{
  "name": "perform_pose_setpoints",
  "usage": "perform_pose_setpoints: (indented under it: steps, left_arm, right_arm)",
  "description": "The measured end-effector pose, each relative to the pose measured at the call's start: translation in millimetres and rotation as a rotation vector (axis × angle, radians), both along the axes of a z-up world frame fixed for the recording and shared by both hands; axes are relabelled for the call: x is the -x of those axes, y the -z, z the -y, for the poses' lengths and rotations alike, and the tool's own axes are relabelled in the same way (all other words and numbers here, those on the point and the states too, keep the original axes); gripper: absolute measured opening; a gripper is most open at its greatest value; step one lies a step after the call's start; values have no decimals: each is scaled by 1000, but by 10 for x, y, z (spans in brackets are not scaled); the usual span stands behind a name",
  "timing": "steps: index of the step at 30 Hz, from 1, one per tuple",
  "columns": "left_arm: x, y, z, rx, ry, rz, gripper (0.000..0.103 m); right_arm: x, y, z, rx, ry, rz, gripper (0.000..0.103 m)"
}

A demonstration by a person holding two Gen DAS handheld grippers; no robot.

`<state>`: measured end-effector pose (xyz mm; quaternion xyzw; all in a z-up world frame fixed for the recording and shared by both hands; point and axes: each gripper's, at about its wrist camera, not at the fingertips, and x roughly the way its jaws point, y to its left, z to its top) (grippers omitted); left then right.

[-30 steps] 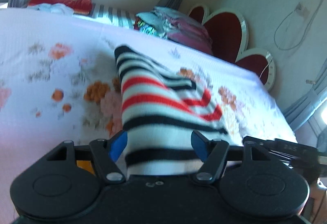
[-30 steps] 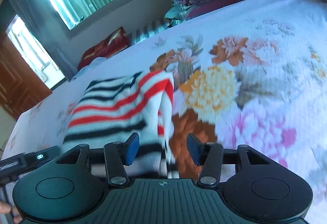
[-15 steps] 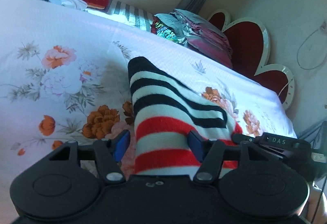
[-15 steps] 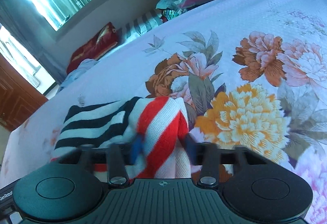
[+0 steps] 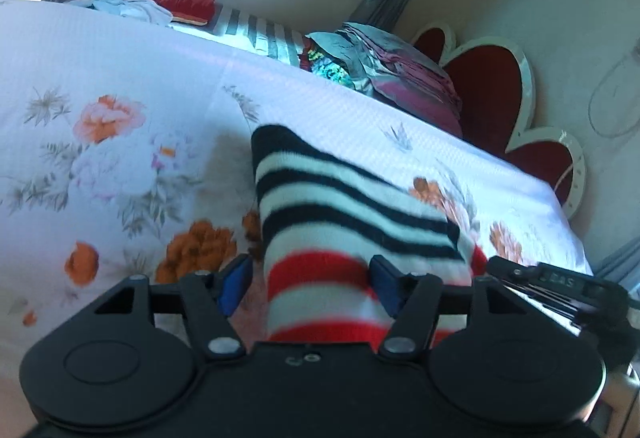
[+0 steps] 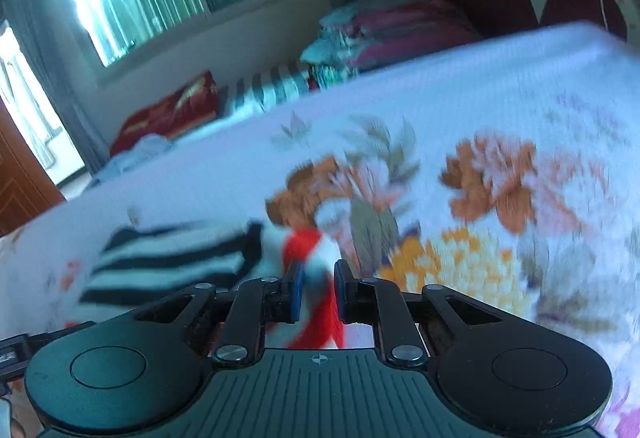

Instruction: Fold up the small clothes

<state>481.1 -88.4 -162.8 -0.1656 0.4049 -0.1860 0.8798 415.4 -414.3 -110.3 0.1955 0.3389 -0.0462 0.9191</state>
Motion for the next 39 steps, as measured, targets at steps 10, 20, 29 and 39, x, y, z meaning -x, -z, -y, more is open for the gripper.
perform_pose_setpoints:
  steps: [10, 20, 29, 39]
  left_arm:
    - [-386, 134, 67, -3, -51, -93, 65]
    - [-400, 176, 165, -63, -15, -65, 66]
    - [-295, 33, 170, -116, -12, -23, 68]
    - [275, -172, 21, -126, 26, 44, 68]
  right_arm:
    - [-457, 118, -113, 50, -28, -65, 15]
    - [-570, 379, -71, 147, -25, -108, 15]
    - [-172, -31, -94, 88, -85, -6, 15]
    - [316, -25, -443, 104, -217, -13, 15]
